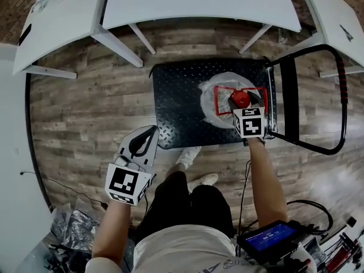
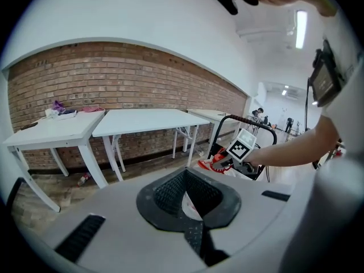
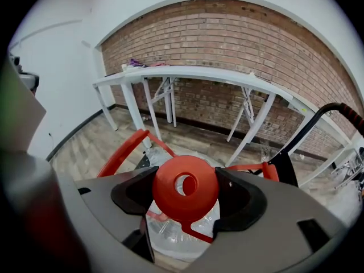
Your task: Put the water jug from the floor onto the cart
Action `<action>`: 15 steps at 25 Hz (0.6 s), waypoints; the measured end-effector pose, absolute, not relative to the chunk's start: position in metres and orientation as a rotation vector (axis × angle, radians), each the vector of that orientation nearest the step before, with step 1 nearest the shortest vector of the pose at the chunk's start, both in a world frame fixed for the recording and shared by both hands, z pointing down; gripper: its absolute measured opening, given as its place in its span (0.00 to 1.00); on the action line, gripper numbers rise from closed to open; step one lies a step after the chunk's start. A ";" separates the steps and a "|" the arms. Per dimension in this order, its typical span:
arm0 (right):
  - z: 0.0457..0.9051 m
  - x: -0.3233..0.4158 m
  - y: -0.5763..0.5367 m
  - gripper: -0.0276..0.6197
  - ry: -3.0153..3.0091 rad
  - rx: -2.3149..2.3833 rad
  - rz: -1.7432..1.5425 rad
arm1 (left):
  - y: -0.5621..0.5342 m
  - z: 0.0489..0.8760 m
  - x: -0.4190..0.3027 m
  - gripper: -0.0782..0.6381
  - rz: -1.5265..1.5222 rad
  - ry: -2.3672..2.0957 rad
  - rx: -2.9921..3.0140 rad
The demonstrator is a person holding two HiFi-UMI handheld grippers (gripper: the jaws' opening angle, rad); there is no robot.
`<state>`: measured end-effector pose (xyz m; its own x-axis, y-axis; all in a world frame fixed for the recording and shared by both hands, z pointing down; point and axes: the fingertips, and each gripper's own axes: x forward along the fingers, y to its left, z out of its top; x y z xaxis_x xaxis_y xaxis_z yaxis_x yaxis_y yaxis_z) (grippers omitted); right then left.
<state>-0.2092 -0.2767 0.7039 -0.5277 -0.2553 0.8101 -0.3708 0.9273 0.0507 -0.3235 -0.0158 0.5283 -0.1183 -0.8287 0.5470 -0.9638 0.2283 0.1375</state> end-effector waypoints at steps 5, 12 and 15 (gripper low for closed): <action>0.705 -0.204 -0.282 0.53 -2.130 0.488 0.210 | -0.016 0.532 -0.325 0.11 0.323 -1.981 1.623; 0.699 -0.206 -0.283 0.53 -2.184 0.510 0.131 | -0.035 0.529 -0.316 0.11 0.325 -1.946 1.676; 0.670 -0.200 -0.281 0.53 -2.225 0.543 0.152 | -0.043 0.523 -0.312 0.11 0.325 -1.926 1.722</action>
<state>-0.2000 -0.2812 0.6699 -0.5697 -0.3319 0.7518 -0.4313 0.8995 0.0703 -0.3123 -0.0434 0.5226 -0.0462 -0.8455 0.5319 -0.9732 0.1581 0.1668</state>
